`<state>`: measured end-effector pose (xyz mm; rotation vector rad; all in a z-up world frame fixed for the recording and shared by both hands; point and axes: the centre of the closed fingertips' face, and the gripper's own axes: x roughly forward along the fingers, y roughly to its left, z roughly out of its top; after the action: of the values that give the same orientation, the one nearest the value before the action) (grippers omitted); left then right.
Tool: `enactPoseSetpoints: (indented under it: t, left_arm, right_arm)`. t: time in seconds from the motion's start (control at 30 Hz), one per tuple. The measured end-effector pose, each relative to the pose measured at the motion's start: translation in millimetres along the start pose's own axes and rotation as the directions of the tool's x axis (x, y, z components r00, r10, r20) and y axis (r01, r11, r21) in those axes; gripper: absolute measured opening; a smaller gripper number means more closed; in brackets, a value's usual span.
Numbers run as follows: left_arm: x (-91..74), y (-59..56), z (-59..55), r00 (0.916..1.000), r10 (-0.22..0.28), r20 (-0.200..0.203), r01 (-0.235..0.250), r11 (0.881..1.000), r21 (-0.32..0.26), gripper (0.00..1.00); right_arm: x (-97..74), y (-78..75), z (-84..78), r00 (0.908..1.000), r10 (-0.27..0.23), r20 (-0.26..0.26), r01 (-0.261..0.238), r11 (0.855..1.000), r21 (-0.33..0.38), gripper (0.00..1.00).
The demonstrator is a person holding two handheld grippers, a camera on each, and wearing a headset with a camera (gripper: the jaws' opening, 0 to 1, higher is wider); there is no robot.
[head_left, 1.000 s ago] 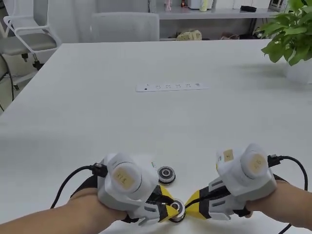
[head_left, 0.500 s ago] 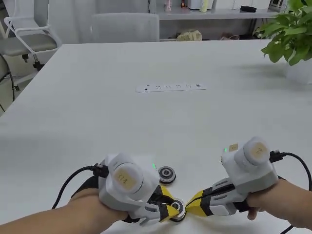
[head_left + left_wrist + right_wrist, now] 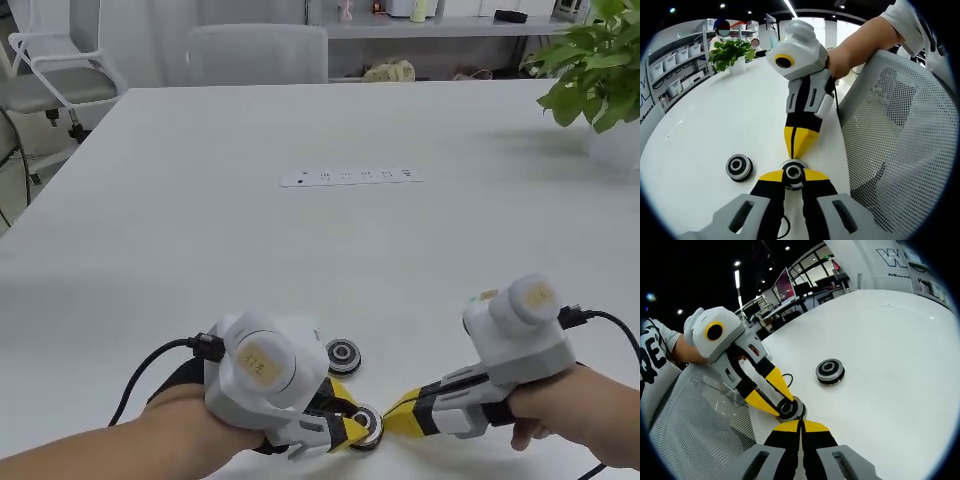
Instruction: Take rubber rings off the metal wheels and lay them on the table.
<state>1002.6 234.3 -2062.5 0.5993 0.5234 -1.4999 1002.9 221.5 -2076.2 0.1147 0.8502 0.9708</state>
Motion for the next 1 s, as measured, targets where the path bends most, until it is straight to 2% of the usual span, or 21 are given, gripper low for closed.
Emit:
enactPoseSetpoints:
  t: [0.07, 0.1, 0.2, 1.0]
  left_arm:
    - [0.0, 0.1, 0.0, 1.0000, 0.001, 0.001, -0.001, 1.000, -0.001, 0.07]
    - [0.1, 0.2, 0.1, 1.0000, 0.002, 0.001, -0.002, 1.000, -0.002, 0.07]
    - [0.3, 0.1, 0.2, 1.0000, 0.002, 0.001, -0.002, 1.000, -0.002, 0.07]
    - [0.3, 0.3, 0.0, 0.9999, 0.011, -0.008, -0.011, 1.000, -0.008, 0.07]
  right_arm:
    - [-2.6, -0.5, 9.2, 0.9988, 0.009, 0.049, -0.011, 0.999, 0.047, 0.00]
    - [-3.0, 0.1, 9.2, 0.9985, 0.014, 0.052, -0.017, 0.999, 0.052, 0.00]
    - [-1.7, 0.4, 6.1, 0.9992, 0.008, 0.040, -0.009, 0.999, 0.034, 0.00]
    - [-2.7, 7.3, 11.5, 0.9976, 0.032, 0.062, -0.034, 0.999, 0.030, 0.00]
